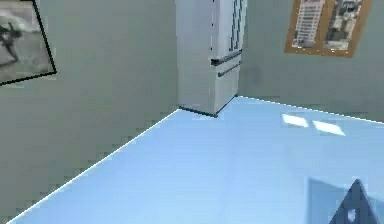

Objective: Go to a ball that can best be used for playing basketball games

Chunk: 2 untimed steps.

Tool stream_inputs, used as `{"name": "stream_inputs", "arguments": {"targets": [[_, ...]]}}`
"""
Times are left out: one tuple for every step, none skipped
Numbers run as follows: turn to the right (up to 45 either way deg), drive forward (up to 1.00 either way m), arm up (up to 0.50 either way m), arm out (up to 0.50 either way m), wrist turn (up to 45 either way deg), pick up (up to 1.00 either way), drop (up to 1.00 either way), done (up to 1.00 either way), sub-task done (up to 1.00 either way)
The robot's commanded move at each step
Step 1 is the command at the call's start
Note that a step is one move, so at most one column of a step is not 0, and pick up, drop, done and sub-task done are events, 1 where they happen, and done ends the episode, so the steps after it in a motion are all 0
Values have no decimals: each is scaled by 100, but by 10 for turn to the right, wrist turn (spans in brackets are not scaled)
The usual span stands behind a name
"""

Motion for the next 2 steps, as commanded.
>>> {"name": "stream_inputs", "arguments": {"targets": [[-450, 0, 0, 0, 0, 0, 0, 0, 0], [-450, 0, 0, 0, 0, 0, 0, 0, 0]]}}
